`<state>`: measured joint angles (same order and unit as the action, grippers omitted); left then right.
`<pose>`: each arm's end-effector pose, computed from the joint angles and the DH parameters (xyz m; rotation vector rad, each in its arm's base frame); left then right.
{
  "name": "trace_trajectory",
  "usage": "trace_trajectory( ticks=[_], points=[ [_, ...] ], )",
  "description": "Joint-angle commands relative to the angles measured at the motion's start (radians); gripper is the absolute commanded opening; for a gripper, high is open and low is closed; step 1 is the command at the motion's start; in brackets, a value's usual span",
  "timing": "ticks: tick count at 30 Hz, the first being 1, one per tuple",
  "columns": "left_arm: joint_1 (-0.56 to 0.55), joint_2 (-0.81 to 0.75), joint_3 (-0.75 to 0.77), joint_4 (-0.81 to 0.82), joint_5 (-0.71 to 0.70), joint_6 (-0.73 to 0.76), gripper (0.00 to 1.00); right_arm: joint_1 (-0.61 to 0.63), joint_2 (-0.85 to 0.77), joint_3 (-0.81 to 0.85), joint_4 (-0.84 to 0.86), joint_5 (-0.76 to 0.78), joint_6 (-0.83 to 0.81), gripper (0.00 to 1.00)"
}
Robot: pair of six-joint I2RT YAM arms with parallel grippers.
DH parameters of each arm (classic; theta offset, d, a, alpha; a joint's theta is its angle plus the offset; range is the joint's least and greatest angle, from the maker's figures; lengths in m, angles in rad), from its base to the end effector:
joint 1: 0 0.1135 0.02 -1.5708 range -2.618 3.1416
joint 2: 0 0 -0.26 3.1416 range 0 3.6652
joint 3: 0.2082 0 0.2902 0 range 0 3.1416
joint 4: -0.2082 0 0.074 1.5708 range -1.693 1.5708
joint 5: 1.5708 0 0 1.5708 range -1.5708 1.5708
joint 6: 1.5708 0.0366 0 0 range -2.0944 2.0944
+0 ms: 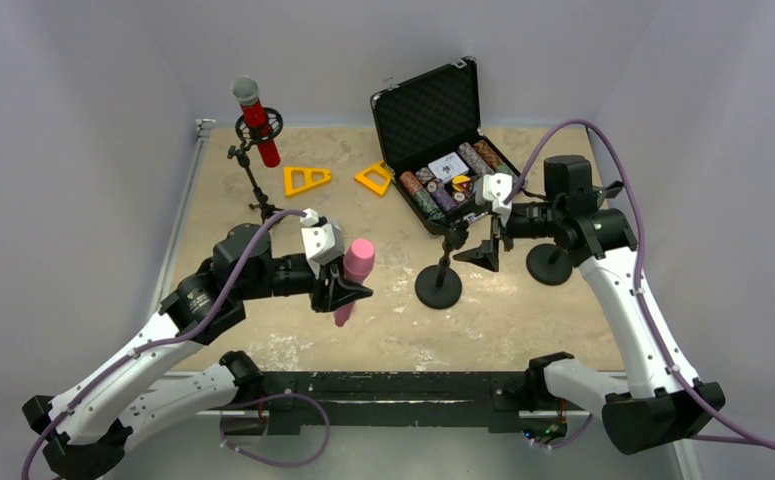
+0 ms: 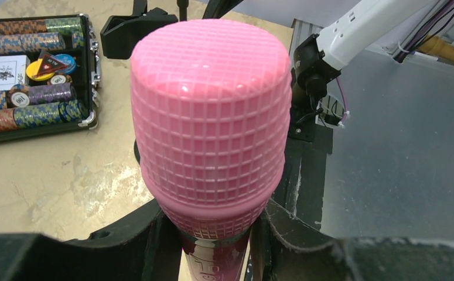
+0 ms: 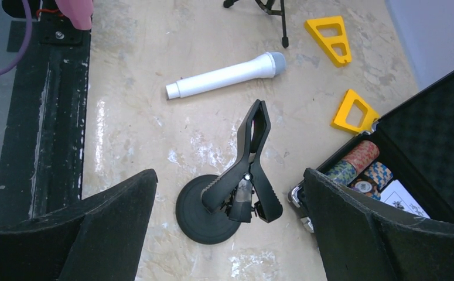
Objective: Attach the microphones to the stand
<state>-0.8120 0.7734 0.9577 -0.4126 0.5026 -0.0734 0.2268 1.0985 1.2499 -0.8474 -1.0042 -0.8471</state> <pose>0.1285 -0.1612 0.3821 1.0285 1.6030 -1.0679 0.2320 0.0852 0.3871 -1.4141 1.4061 0.7342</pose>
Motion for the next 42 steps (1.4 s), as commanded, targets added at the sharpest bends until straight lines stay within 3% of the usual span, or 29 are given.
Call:
trace_trajectory(
  ticks=[1, 12, 21, 24, 28, 31, 35, 42],
  points=[
    [0.003, -0.03, -0.019, 0.1, 0.008, 0.03, 0.0, -0.003, 0.004, -0.018, 0.065, -0.027, 0.051, 0.98],
    [0.004, 0.055, 0.012, 0.153, 0.024, 0.046, 0.0, -0.003, 0.052, -0.069, 0.155, -0.049, 0.125, 0.92],
    [0.037, 0.22, 0.186, 0.153, 0.059, 0.095, 0.0, -0.003, 0.064, -0.125, 0.211, -0.085, 0.119, 0.81],
    [0.063, 0.266, 0.216, 0.169, 0.066, 0.107, 0.0, -0.003, 0.074, -0.123, 0.221, -0.099, 0.129, 0.69],
    [0.104, 0.344, 0.249, 0.234, 0.109, 0.09, 0.0, -0.003, 0.096, -0.103, 0.189, -0.125, 0.103, 0.3],
    [0.109, 0.419, 0.309, 0.266, 0.132, 0.088, 0.0, -0.003, 0.094, -0.103, 0.171, -0.157, 0.083, 0.12],
    [0.108, 0.517, 0.394, 0.324, 0.159, 0.083, 0.0, -0.003, 0.09, -0.1, 0.153, -0.186, 0.074, 0.04],
    [0.072, 0.653, 0.471, 0.381, 0.169, 0.053, 0.0, -0.003, 0.089, -0.099, 0.138, -0.229, 0.076, 0.02]
  ],
)
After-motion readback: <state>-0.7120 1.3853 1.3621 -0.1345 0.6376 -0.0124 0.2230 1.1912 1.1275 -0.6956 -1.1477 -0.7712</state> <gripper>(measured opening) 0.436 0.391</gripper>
